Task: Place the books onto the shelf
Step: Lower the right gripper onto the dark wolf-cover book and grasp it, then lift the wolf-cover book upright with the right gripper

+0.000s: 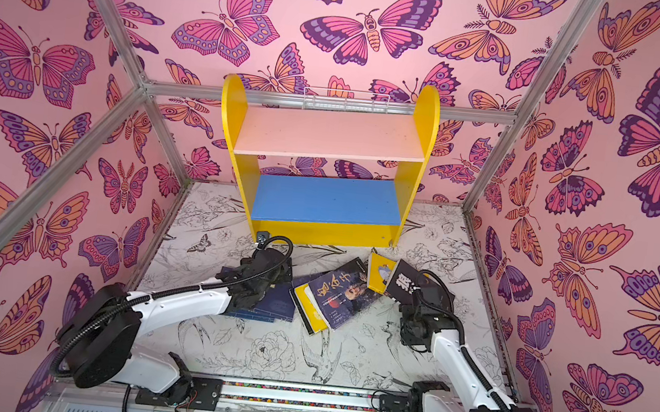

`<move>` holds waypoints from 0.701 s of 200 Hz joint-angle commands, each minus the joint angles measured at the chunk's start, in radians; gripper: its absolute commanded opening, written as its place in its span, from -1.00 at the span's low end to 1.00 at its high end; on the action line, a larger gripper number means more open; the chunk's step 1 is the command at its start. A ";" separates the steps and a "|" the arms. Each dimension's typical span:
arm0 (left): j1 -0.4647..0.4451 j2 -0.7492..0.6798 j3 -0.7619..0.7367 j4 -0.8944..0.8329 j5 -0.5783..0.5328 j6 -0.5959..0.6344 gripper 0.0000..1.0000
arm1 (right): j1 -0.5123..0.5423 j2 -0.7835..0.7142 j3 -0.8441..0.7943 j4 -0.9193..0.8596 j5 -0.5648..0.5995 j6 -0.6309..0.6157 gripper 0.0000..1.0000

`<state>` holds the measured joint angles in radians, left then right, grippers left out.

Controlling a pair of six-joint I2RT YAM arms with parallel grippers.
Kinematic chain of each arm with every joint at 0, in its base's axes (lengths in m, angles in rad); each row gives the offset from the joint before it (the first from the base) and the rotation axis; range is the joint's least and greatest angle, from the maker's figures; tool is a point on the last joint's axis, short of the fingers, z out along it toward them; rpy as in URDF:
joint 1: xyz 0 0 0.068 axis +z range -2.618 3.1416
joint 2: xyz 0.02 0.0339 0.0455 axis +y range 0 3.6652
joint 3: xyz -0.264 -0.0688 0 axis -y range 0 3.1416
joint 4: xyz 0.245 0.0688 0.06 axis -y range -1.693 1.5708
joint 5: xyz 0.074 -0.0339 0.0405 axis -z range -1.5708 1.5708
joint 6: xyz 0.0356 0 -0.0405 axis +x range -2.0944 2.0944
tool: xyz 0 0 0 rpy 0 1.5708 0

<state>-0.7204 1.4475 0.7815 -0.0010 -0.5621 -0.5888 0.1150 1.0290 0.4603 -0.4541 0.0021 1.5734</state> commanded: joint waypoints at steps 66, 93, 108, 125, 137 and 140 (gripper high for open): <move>-0.005 0.013 0.013 -0.008 0.025 -0.006 0.97 | 0.007 -0.119 0.081 -0.078 0.041 0.008 0.26; -0.005 0.006 0.009 -0.009 0.020 -0.002 0.97 | -0.003 -0.100 0.077 -0.025 0.082 0.041 0.27; -0.005 0.001 0.007 -0.008 0.018 -0.001 0.97 | -0.012 -0.057 0.079 0.016 0.061 0.044 0.28; -0.005 -0.002 0.005 -0.009 0.016 0.001 0.97 | -0.024 -0.007 0.083 0.057 0.048 0.046 0.28; -0.005 -0.002 0.004 -0.009 0.017 0.001 0.97 | -0.031 0.021 0.085 0.082 0.052 0.047 0.28; -0.005 -0.002 0.005 -0.008 0.016 0.001 0.97 | -0.034 0.026 0.085 0.085 0.054 0.048 0.28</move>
<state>-0.7204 1.4483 0.7815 -0.0013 -0.5419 -0.5888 0.1005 1.0122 0.5175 -0.4274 0.0395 1.5940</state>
